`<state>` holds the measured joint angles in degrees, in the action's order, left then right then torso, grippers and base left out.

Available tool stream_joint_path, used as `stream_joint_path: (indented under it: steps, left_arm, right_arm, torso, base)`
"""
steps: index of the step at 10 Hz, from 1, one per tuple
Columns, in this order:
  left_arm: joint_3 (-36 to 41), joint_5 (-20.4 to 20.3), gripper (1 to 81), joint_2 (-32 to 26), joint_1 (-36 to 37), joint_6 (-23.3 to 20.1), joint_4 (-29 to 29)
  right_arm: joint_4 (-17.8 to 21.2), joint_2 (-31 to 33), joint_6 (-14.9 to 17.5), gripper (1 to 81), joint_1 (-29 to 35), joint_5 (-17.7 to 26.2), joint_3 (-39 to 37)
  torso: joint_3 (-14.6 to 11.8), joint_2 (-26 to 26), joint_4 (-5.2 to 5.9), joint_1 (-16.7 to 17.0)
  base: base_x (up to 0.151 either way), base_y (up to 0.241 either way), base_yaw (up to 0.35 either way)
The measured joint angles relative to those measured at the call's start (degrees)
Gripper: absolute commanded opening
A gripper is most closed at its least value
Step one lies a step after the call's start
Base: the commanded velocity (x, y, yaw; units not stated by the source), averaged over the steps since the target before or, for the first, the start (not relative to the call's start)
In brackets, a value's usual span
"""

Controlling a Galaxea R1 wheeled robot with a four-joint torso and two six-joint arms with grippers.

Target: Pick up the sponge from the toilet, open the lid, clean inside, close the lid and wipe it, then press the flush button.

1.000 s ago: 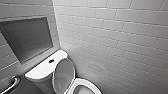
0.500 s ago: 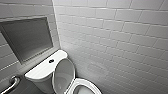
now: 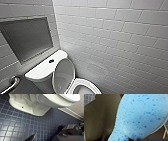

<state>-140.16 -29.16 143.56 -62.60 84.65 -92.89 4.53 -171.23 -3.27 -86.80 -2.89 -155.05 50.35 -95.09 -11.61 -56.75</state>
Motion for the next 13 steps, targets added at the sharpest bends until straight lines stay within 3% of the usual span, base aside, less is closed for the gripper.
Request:
stream_joint_path:
  steps: [3, 7, 9, 13]
  left_arm:
    - [-10.59, -0.9, 81.1, 6.12, -3.5, 2.32, -6.19]
    - [-25.55, -2.91, 81.1, 14.88, -6.5, 3.33, -9.53]
    - [-27.95, -6.31, 81.1, 16.42, -8.23, 3.79, -11.39]
    - [-28.04, -6.86, 81.1, 17.08, -8.09, 3.91, -14.24]
  right_arm:
    - [0.0, 0.0, 0.22, 1.0, 0.04, 0.06, -0.1]
    - [0.0, -0.46, 0.22, 1.0, 0.17, 0.28, -0.33]
    - [0.0, -0.49, 0.24, 1.0, 0.17, 0.28, -0.33]
    - [0.04, -1.6, 0.27, 1.0, 1.82, -2.21, 0.17]
  torso:
    - [0.0, 0.0, 0.0, 0.0]
    - [-0.02, 0.0, 0.0, 0.0]
    - [-0.02, 0.0, 0.0, 0.0]
    - [-0.02, 5.55, 0.0, 3.54]
  base:
    - [0.0, 0.0, 0.0]
    - [0.0, 0.0, 0.0]
    - [0.0, 0.0, 0.0]
    - [0.0, 0.0, 0.0]
